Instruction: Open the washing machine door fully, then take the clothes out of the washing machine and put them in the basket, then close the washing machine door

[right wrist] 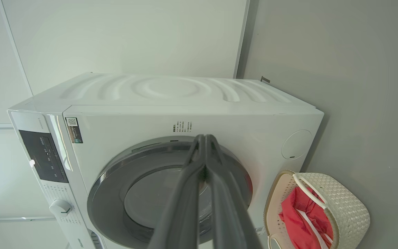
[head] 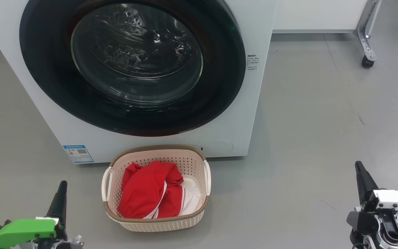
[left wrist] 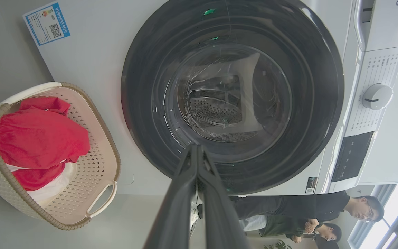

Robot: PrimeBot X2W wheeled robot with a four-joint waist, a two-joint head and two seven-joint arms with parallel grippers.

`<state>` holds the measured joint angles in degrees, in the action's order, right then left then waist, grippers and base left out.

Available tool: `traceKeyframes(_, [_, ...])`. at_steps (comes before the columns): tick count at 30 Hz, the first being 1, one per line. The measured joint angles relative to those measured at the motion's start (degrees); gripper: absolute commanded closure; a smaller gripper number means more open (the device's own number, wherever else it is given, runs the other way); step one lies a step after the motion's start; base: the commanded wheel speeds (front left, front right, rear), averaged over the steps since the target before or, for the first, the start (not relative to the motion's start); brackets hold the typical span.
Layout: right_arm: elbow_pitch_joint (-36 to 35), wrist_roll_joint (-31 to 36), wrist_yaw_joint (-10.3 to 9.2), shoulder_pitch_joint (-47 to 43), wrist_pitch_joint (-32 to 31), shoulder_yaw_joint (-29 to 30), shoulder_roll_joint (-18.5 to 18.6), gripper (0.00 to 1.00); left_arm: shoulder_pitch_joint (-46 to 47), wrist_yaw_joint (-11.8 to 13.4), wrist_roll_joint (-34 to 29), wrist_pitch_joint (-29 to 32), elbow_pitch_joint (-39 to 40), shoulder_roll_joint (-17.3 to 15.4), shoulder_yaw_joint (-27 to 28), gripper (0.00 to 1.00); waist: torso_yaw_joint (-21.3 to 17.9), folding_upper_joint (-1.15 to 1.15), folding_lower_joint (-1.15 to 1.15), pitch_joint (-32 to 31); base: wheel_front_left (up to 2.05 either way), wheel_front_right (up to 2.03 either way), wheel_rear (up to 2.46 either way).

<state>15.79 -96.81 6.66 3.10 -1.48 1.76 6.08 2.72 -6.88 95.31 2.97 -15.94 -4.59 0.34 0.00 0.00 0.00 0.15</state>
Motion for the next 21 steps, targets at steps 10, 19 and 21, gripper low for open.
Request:
traceKeyframes(10, [0.04, 0.0, 0.0, 0.01, -0.24, 0.04, -0.04, 1.0, 0.01, 0.0, 0.0, 0.01, -0.01, 0.01, 0.05, 1.0, 0.0, 0.0, 0.0, 0.0, 0.0, 0.0, 0.0])
traceKeyframes(19, [0.08, 0.01, 0.0, 0.01, -0.25, 0.09, -0.09, 1.0, 0.02, 0.0, 0.0, 0.08, -0.02, 0.01, 0.13, 1.0, 0.0, 0.0, 0.0, 0.0, 0.0, 0.0, 0.0])
traceKeyframes(21, [0.09, 0.01, 0.01, 0.01, -0.25, 0.1, -0.09, 1.0, 0.02, 0.0, 0.0, 0.08, -0.01, 0.01, 0.15, 1.0, 0.0, 0.0, 0.0, 0.0, 0.0, 0.0, 0.0])
